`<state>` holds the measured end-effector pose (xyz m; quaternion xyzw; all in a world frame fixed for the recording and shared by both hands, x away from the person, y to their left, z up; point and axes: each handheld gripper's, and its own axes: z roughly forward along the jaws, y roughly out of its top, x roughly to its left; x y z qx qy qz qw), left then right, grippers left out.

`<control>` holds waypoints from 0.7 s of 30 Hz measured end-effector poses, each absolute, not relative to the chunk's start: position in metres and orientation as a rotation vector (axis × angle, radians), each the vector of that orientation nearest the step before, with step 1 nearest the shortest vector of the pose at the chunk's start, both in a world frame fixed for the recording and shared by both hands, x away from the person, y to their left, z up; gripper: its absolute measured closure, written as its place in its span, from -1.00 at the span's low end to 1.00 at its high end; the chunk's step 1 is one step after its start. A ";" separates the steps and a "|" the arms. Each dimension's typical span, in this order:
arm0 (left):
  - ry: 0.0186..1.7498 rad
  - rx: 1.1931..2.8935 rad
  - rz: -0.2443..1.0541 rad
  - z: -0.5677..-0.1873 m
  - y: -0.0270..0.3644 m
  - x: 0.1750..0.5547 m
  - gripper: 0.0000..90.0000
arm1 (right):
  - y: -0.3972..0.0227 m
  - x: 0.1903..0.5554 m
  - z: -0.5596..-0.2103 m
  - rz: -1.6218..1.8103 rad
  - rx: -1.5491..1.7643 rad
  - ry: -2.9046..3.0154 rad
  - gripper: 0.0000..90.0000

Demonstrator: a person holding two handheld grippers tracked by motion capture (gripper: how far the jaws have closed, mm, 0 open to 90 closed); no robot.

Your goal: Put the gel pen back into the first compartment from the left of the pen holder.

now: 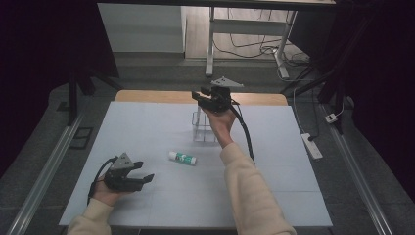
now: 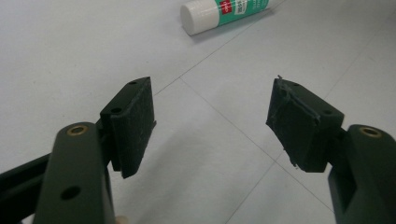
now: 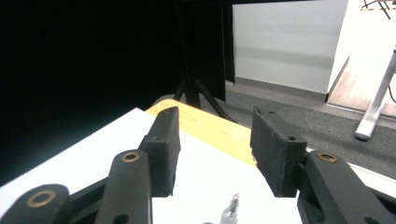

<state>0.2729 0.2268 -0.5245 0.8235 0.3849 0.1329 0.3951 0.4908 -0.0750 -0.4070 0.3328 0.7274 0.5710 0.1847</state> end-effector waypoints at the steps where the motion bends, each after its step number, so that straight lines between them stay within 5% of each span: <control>1: 0.976 2.088 0.338 -0.524 0.227 0.273 -0.28 | -0.076 0.490 -0.406 1.604 0.933 2.059 0.14; 21: 0.977 2.090 0.347 -0.523 0.227 0.272 -0.29 | -0.102 0.472 -0.399 1.541 0.867 2.140 0.10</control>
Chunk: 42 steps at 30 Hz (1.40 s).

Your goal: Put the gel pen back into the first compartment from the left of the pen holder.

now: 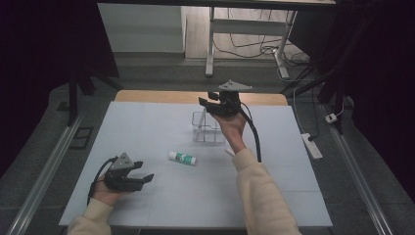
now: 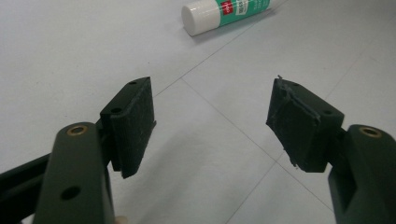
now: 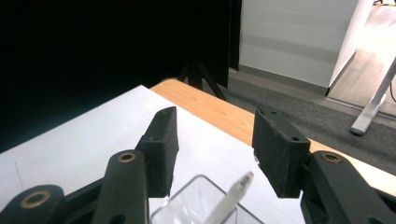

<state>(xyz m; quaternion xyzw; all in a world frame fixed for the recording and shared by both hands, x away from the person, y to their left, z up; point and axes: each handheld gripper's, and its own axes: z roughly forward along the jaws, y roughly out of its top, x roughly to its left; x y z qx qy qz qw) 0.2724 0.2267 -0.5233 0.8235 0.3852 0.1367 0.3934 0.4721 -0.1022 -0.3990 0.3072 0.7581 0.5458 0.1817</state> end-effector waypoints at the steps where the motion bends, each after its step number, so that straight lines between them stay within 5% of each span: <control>1: 0.977 2.090 0.348 -0.523 0.227 0.272 -0.29 | -0.104 0.471 -0.399 1.531 0.862 2.144 0.10; 42: 0.971 2.107 0.353 -0.524 0.223 0.272 -0.29 | -0.190 0.427 -0.423 1.412 0.808 2.262 0.00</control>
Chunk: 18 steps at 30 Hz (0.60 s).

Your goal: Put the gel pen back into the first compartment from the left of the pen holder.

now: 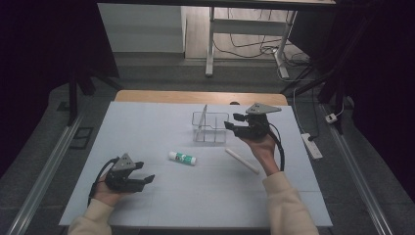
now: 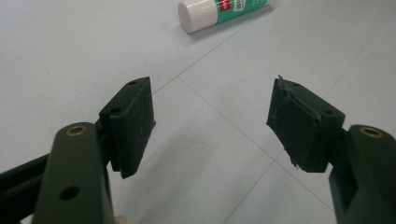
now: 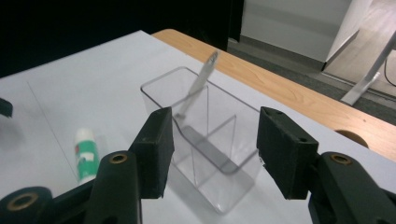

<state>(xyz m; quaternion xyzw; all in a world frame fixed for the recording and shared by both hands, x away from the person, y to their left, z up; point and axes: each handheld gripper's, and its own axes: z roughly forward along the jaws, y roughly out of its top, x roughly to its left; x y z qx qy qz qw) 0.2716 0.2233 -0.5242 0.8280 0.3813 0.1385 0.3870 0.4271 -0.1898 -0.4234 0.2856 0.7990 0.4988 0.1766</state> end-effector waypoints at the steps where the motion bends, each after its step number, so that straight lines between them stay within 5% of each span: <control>1: 0.970 2.107 0.353 -0.524 0.223 0.272 -0.29 | -0.192 0.426 -0.424 1.400 0.806 2.264 0.00; 18: 0.956 2.111 0.354 -0.524 0.222 0.271 -0.29 | -0.207 0.411 -0.432 1.254 0.759 2.377 -0.04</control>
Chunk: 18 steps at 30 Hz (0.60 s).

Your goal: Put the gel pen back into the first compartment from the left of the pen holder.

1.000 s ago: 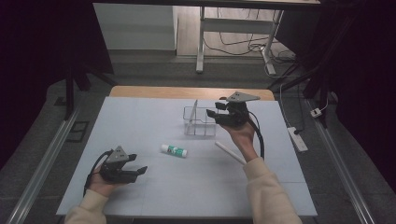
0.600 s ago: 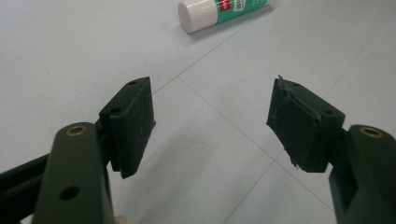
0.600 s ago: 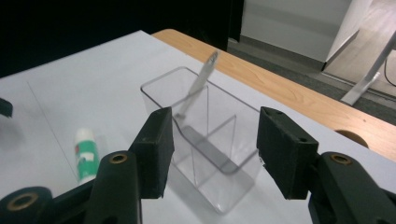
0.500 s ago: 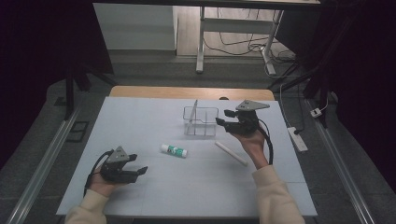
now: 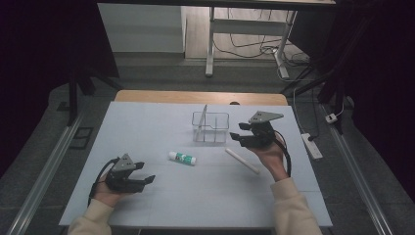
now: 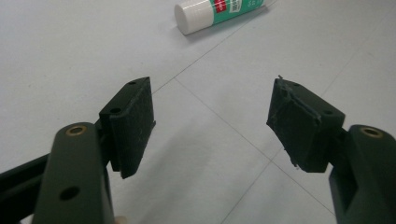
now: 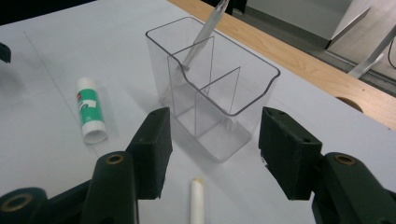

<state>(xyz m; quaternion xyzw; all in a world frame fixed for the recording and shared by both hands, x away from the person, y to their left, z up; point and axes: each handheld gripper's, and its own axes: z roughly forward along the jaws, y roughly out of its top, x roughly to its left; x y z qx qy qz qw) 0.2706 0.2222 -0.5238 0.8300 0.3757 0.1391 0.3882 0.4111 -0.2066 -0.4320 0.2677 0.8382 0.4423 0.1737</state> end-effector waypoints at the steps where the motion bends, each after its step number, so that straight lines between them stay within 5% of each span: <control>1: 0.954 2.111 0.355 -0.524 0.222 0.271 -0.30 | -0.207 0.410 -0.432 1.254 0.757 2.380 -0.04; 18: 0.956 2.092 0.352 -0.522 0.224 0.271 -0.30 | -0.219 0.408 -0.445 1.079 0.775 2.513 -0.11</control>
